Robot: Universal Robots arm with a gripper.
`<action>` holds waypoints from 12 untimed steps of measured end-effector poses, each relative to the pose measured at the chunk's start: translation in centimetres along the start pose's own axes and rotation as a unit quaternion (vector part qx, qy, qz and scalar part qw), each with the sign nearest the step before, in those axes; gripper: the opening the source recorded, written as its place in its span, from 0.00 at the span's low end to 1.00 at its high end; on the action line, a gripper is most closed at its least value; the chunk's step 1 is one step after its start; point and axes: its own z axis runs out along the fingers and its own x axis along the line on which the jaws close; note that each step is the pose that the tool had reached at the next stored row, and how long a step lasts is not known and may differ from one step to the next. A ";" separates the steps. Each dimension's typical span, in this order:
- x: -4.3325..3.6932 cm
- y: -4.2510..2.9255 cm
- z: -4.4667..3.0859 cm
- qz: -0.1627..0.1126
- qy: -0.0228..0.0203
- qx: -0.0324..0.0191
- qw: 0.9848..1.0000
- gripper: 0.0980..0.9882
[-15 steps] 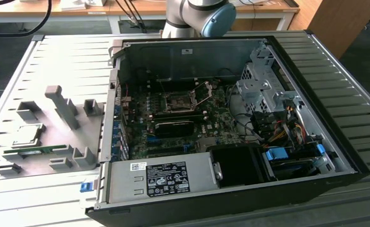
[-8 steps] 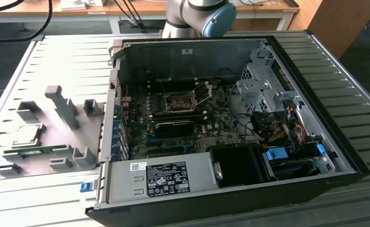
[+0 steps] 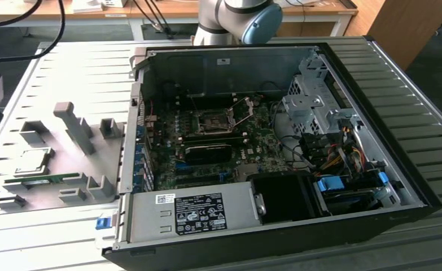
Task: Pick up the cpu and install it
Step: 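Pick up the cpu and move it towards the insertion slot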
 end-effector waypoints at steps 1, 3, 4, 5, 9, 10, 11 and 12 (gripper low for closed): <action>0.00 -0.01 0.18 0.000 0.000 0.000 1.000 0.28; -0.01 -0.03 0.55 0.000 0.000 0.000 1.000 0.41; -0.01 -0.04 0.72 0.000 0.000 0.000 1.000 0.41; -0.01 -0.05 0.89 0.000 0.000 0.000 1.000 0.41; 0.00 -0.06 1.34 0.000 0.001 0.000 1.000 0.48; 0.00 -0.07 1.42 0.000 0.001 0.000 1.000 0.48; 0.00 -0.07 1.50 0.000 0.001 0.000 1.000 0.48; 0.00 -0.07 1.58 0.000 0.001 0.000 1.000 0.48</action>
